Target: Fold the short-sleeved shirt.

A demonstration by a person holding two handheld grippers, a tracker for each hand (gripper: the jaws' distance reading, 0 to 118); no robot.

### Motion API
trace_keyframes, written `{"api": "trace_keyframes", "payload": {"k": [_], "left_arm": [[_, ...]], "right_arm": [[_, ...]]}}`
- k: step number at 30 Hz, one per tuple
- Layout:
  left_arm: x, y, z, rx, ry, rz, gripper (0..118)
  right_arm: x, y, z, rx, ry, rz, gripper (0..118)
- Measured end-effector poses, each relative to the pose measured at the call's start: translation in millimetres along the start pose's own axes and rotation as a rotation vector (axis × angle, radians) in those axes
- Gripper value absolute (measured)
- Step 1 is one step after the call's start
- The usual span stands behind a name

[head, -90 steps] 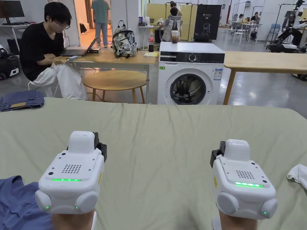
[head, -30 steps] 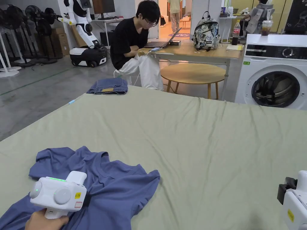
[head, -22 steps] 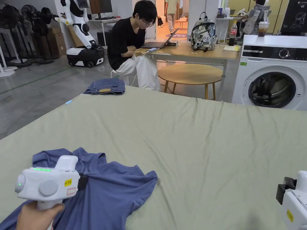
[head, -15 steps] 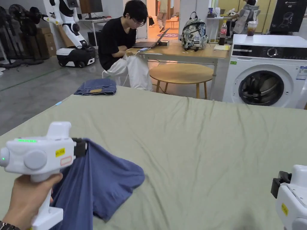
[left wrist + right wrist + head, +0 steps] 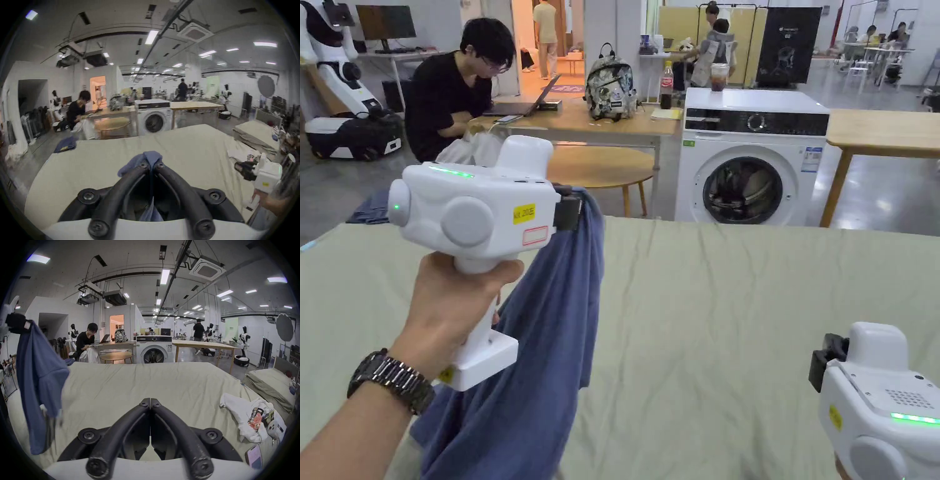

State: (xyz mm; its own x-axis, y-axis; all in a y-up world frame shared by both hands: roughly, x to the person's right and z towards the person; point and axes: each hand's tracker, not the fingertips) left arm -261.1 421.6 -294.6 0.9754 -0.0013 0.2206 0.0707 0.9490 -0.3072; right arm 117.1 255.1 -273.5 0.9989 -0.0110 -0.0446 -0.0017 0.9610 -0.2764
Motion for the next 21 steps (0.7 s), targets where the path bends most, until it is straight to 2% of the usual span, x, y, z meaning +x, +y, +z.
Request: {"api": "trace_keyframes", "payload": {"k": [5, 9, 17, 18, 20, 21], "left_arm": [[85.4, -1.0, -51.7, -0.052, -0.157, -0.036, 0], [140.6, -29.5, -93.3, -0.146, -0.252, -0.069, 0], [193.2, -110.4, -124.8, -0.314, -0.344, -0.081, 2], [194.7, -117.3, -123.8, -0.315, -0.342, -0.076, 12], [190.7, -124.4, -117.2, -0.307, -0.339, -0.067, 62], [186.7, -125.9, -113.6, -0.303, -0.341, -0.045, 63]], "right_arm": [[26.0, 3.6, 11.4, 0.012, -0.048, 0.0, 0], [47.5, -0.2, 18.4, 0.005, -0.089, -0.001, 0], [72.7, -15.8, 24.5, -0.044, -0.135, 0.001, 0], [73.7, -17.4, 24.9, -0.051, -0.137, 0.0, 0], [74.7, -20.2, 25.0, -0.061, -0.135, -0.002, 0], [74.3, -21.0, 24.7, -0.066, -0.133, -0.002, 0]]}}
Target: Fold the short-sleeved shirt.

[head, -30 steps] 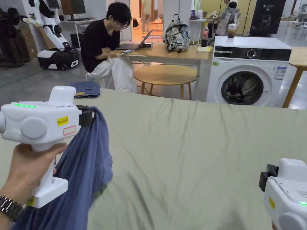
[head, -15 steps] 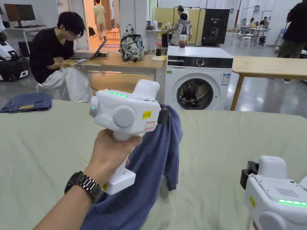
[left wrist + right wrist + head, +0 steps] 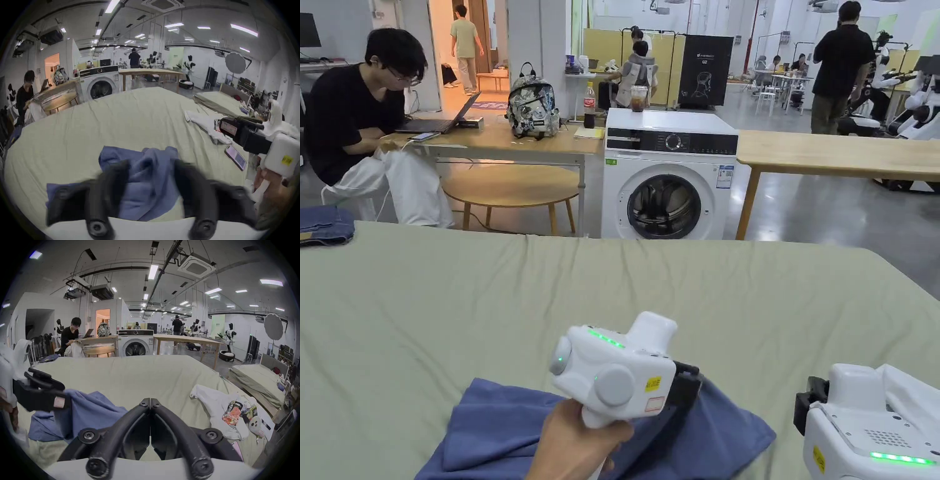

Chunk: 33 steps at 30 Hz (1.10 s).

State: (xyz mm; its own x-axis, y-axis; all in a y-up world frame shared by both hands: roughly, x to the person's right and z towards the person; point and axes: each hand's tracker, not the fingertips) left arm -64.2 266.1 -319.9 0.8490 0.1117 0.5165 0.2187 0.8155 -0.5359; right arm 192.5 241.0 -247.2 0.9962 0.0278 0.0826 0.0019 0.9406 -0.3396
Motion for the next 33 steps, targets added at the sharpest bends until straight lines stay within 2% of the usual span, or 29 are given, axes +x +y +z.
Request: {"api": "trace_keyframes", "payload": {"k": [3, 8, 9, 10, 13, 14, 15, 20, 25, 29, 33], "left_arm": [[-10.3, -5.6, 22.7, 0.051, 0.008, 0.05, 73], [-24.4, -27.6, 64.9, 0.125, 0.118, 0.073, 71], [-27.2, -35.6, 73.5, 0.142, 0.145, 0.074, 65], [-29.7, -42.7, 80.8, 0.152, 0.176, 0.082, 44], [-39.7, -68.2, 101.9, 0.178, 0.27, 0.119, 25], [-43.8, -77.4, 107.9, 0.184, 0.303, 0.137, 8], [-48.6, -86.8, 112.7, 0.186, 0.331, 0.15, 0], [-83.0, -114.4, 130.7, 0.145, 0.438, 0.249, 0], [-152.8, -114.2, 135.3, 0.112, 0.508, 0.387, 0], [-220.4, -98.7, 116.6, 0.023, 0.459, 0.498, 0], [-269.7, -77.0, 84.8, -0.081, 0.407, 0.529, 0]], "right_arm": [[-3.8, -0.5, -0.3, -0.006, 0.01, 0.0, 0], [-19.3, 1.6, 0.2, -0.002, 0.044, 0.0, 0], [-23.5, 1.3, -0.2, 0.001, 0.053, 0.001, 0], [-27.3, 1.0, -0.4, 0.001, 0.062, 0.002, 0], [-40.9, 0.0, 1.4, 0.004, 0.078, 0.009, 0], [-44.7, -0.5, 1.8, 0.005, 0.086, 0.01, 0], [-48.8, -1.1, 1.7, 0.005, 0.093, 0.013, 0], [-62.2, -3.0, -4.2, -0.001, 0.108, 0.016, 0], [-68.5, -2.8, -11.4, -0.017, 0.126, 0.01, 0], [-70.8, -4.1, -18.0, -0.033, 0.134, 0.019, 0], [-70.2, -5.5, -25.2, -0.05, 0.133, 0.023, 0]]}}
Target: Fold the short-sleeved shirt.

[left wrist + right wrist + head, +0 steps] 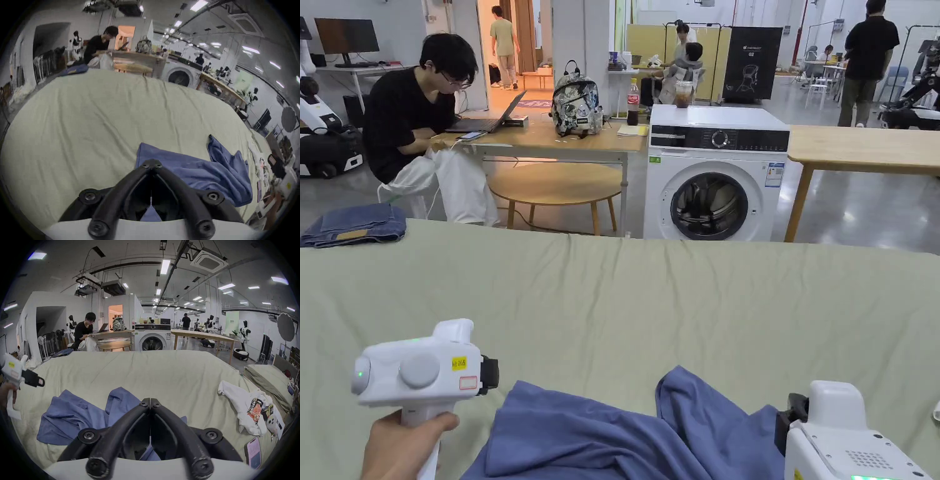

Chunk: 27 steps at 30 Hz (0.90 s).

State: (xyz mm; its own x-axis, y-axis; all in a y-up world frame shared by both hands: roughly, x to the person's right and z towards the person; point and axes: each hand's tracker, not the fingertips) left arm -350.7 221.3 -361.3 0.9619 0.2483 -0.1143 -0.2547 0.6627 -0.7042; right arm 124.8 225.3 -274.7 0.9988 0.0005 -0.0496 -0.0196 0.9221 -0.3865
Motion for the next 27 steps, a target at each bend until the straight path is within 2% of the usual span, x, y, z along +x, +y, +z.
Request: {"api": "trace_keyframes", "payload": {"k": [2, 3, 5, 6, 7, 9, 14, 15, 17, 18, 20, 21, 22, 24, 27], "left_arm": [[2.5, 13.2, -16.7, -0.03, 0.008, -0.011, 0], [3.1, 20.4, -27.2, -0.054, 0.017, -0.017, 9], [0.2, 31.2, -47.9, -0.103, -0.003, 0.018, 65], [0.0, 34.8, -58.1, -0.149, -0.002, 0.038, 86], [0.0, 36.2, -67.3, -0.178, 0.001, 0.045, 92], [2.1, 38.7, -86.1, -0.197, 0.035, 0.038, 92], [17.3, 29.5, -116.0, -0.302, 0.085, -0.011, 91], [21.2, 26.7, -123.2, -0.333, 0.111, -0.035, 87], [31.7, 20.7, -131.5, -0.349, 0.171, -0.111, 44], [36.4, 17.5, -133.7, -0.339, 0.215, -0.159, 30], [46.3, 9.3, -132.6, -0.316, 0.216, -0.204, 16], [50.3, 6.3, -131.9, -0.31, 0.209, -0.226, 0], [50.3, 5.0, -133.1, -0.315, 0.14, -0.223, 0], [59.1, -2.3, -128.2, -0.281, 0.21, -0.271, 0], [54.9, -4.2, -112.5, -0.255, 0.119, -0.235, 0]], "right_arm": [[1.4, -0.7, -3.8, -0.008, -0.005, 0.004, 0], [2.6, -1.2, -6.2, -0.013, -0.006, 0.006, 0], [5.7, -3.4, -11.0, -0.025, -0.011, 0.01, 0], [7.5, -4.4, -12.9, -0.03, -0.015, 0.011, 0], [9.3, -5.2, -14.6, -0.035, -0.017, 0.011, 0], [14.0, -7.4, -17.6, -0.046, -0.027, 0.013, 0], [25.2, -12.1, -22.4, -0.07, -0.053, 0.017, 0], [28.2, -13.0, -23.1, -0.076, -0.059, 0.017, 0], [33.8, -14.2, -23.2, -0.085, -0.07, 0.014, 0], [36.5, -14.7, -23.2, -0.09, -0.075, 0.014, 0], [41.8, -15.1, -22.5, -0.097, -0.086, 0.011, 0], [45.1, -15.3, -23.0, -0.102, -0.087, 0.006, 0], [48.3, -15.2, -24.4, -0.111, -0.09, -0.001, 0], [56.2, -13.9, -28.5, -0.135, -0.096, -0.013, 0], [69.7, -8.3, -39.2, -0.191, -0.108, -0.024, 0]]}}
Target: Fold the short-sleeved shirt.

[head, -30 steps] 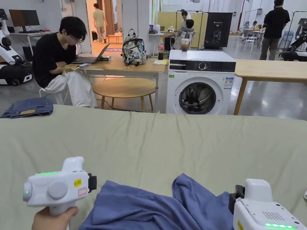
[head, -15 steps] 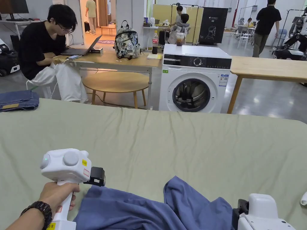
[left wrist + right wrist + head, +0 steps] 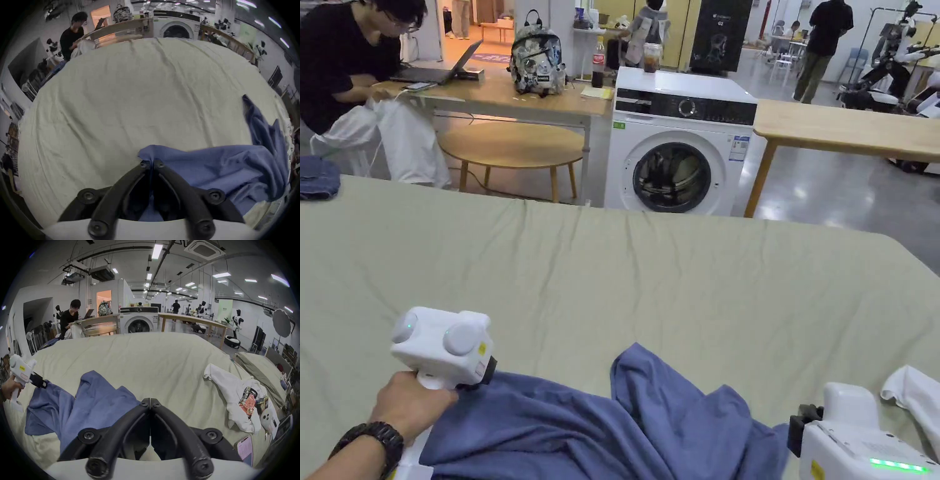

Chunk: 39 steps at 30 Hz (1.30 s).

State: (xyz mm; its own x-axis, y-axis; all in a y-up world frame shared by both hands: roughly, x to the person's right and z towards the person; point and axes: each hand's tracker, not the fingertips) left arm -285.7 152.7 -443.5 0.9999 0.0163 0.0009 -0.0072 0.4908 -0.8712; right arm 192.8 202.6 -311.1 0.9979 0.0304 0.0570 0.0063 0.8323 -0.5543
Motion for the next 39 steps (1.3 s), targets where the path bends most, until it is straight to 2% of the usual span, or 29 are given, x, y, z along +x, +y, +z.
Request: {"api": "trace_keyframes", "payload": {"k": [5, 6, 9, 10, 11, 16, 17, 18, 19, 20, 21, 22, 23, 24, 30, 39], "left_arm": [[-8.3, -16.7, 45.1, 0.127, -0.05, 0.061, 0], [-10.0, -20.7, 56.2, 0.149, -0.07, 0.058, 0], [-14.6, -32.3, 86.3, 0.222, -0.081, 0.067, 0], [-16.0, -36.1, 94.7, 0.244, -0.082, 0.075, 0], [-13.5, -42.0, 107.5, 0.255, -0.089, 0.08, 0], [-16.3, -59.9, 138.2, 0.294, -0.083, 0.098, 0], [-16.8, -62.5, 141.4, 0.298, -0.076, 0.093, 0], [-16.9, -64.5, 143.5, 0.301, -0.065, 0.089, 0], [-16.4, -64.3, 144.2, 0.3, -0.058, 0.086, 0], [-16.8, -65.6, 145.6, 0.298, -0.055, 0.086, 0], [-17.5, -66.1, 146.2, 0.296, -0.056, 0.087, 0], [-17.3, -66.3, 146.2, 0.294, -0.054, 0.087, 0], [-22.4, -62.0, 139.9, 0.294, -0.046, 0.084, 0], [-23.8, -60.5, 137.8, 0.293, -0.034, 0.081, 0], [-30.6, -56.7, 143.8, 0.308, -0.021, 0.091, 0], [-56.3, -38.3, 218.1, 0.421, 0.062, 0.099, 0]], "right_arm": [[18.8, 18.9, -29.8, -0.149, 0.032, -0.013, 1], [20.9, 22.3, -38.0, -0.184, 0.049, -0.012, 9], [21.0, 26.4, -62.3, -0.275, 0.079, 0.002, 68], [19.7, 26.4, -71.1, -0.311, 0.083, 0.01, 79], [18.1, 26.0, -81.8, -0.364, 0.098, 0.008, 79], [9.1, 8.8, -122.8, -0.504, 0.109, 0.035, 78], [7.9, 2.5, -129.2, -0.547, 0.114, 0.03, 76], [6.4, -1.6, -133.0, -0.568, 0.109, 0.025, 67], [4.8, -2.5, -130.9, -0.535, 0.098, 0.028, 64], [3.6, -0.8, -126.0, -0.505, 0.094, 0.029, 54], [2.3, -0.9, -121.9, -0.493, 0.093, 0.029, 38], [1.0, 1.1, -118.8, -0.473, 0.07, 0.042, 4], [0.2, 2.8, -115.7, -0.447, 0.028, 0.074, 1], [2.6, 2.5, -112.2, -0.445, 0.051, 0.071, 1], [19.5, 11.5, -81.0, -0.346, 0.105, 0.002, 1], [19.6, 86.4, -11.4, -0.03, 0.08, 0.033, 1]]}}
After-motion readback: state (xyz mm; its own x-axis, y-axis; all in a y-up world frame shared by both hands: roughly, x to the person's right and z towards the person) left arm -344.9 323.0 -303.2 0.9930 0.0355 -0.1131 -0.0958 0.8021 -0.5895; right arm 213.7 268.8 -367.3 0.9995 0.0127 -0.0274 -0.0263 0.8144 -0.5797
